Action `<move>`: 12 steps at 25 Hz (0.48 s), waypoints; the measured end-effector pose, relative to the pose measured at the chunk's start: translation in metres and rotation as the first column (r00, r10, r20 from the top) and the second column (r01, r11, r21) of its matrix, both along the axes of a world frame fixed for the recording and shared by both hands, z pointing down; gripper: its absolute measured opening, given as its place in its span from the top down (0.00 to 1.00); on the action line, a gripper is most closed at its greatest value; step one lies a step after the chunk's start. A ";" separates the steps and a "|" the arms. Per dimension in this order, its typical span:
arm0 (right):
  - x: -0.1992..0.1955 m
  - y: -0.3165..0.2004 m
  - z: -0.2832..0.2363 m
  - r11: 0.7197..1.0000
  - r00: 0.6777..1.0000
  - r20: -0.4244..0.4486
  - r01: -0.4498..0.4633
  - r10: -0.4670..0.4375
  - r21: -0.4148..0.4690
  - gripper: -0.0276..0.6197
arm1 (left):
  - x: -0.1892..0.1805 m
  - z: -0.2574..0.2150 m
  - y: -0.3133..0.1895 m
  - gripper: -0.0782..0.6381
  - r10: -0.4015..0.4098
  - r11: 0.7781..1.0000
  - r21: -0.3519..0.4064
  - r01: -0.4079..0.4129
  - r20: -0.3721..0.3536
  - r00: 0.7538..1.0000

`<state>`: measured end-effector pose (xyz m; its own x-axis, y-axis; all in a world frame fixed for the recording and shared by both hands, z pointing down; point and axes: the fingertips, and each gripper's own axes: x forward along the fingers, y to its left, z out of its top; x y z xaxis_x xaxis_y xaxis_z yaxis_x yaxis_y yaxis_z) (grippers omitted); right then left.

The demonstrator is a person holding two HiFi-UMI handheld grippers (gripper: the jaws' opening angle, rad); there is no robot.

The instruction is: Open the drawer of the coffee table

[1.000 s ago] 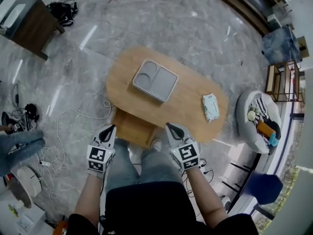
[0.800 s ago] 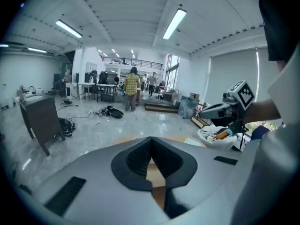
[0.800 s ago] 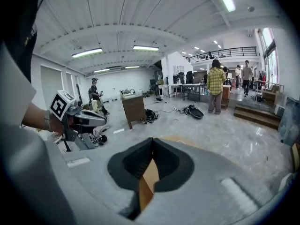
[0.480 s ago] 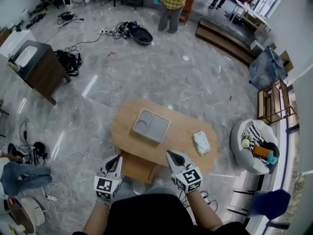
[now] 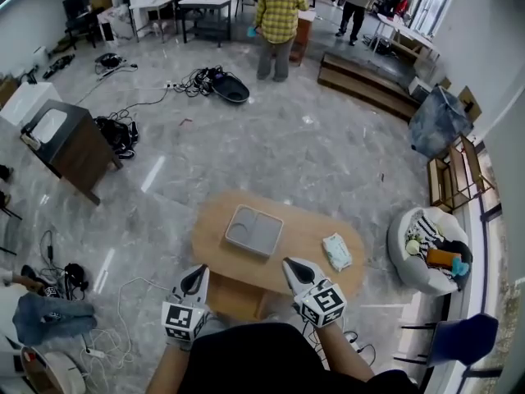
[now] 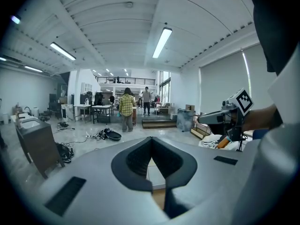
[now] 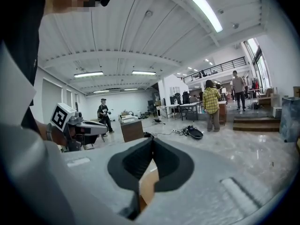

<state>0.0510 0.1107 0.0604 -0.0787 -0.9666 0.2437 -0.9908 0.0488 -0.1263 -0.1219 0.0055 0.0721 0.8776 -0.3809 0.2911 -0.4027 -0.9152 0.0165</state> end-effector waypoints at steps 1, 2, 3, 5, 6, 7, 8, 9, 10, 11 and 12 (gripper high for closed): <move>0.000 0.003 -0.002 1.000 1.000 0.000 -0.003 0.003 0.004 0.96 | 0.001 -0.004 0.002 0.87 0.005 1.000 0.007 -0.005 -0.002 1.000; 0.000 0.005 -0.004 1.000 1.000 0.001 -0.004 0.004 0.009 0.96 | 0.002 -0.008 0.004 0.87 0.009 1.000 0.013 -0.009 -0.003 1.000; -0.001 0.006 -0.006 1.000 1.000 0.001 -0.006 0.006 0.014 0.96 | 0.003 -0.010 0.005 0.87 0.014 1.000 0.017 -0.014 -0.003 1.000; -0.003 0.008 -0.012 1.000 1.000 0.002 -0.009 0.009 0.028 0.96 | 0.004 -0.012 0.007 0.87 0.025 0.999 0.025 -0.025 -0.004 1.000; -0.004 0.009 -0.015 0.999 1.000 0.002 -0.010 0.010 0.036 0.96 | 0.005 -0.014 0.006 0.87 0.028 0.999 0.028 -0.028 -0.005 1.000; -0.004 0.009 -0.018 0.999 1.000 0.003 -0.012 0.011 0.044 0.96 | 0.007 -0.016 0.006 0.87 0.030 0.999 0.030 -0.030 -0.006 1.000; -0.005 0.008 -0.021 0.999 1.000 0.004 -0.012 0.012 0.052 0.96 | 0.009 -0.017 0.006 0.87 0.034 0.999 0.032 -0.034 -0.006 0.999; -0.006 0.007 -0.023 0.998 1.000 0.002 -0.013 0.012 0.058 0.96 | 0.010 -0.018 0.005 0.87 0.038 0.999 0.034 -0.038 -0.005 0.999; -0.007 0.006 -0.025 0.998 1.000 -0.004 -0.011 0.012 0.060 0.96 | 0.011 -0.020 0.005 0.87 0.040 0.999 0.036 -0.039 -0.004 0.999; -0.008 0.006 -0.026 0.998 1.000 -0.015 -0.010 0.011 0.058 0.96 | 0.013 -0.021 0.004 0.87 0.039 0.998 0.039 -0.039 -0.002 0.999; -0.009 0.005 -0.026 0.998 1.000 -0.027 -0.009 0.010 0.055 0.96 | 0.014 -0.022 0.004 0.87 0.038 0.998 0.041 -0.038 0.001 0.999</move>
<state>0.0421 0.1158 0.0342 -0.0636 -0.9793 0.1922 -0.9943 0.0456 -0.0967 -0.1084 0.0093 0.0503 0.8915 -0.3590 0.2762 -0.3676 -0.9297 -0.0218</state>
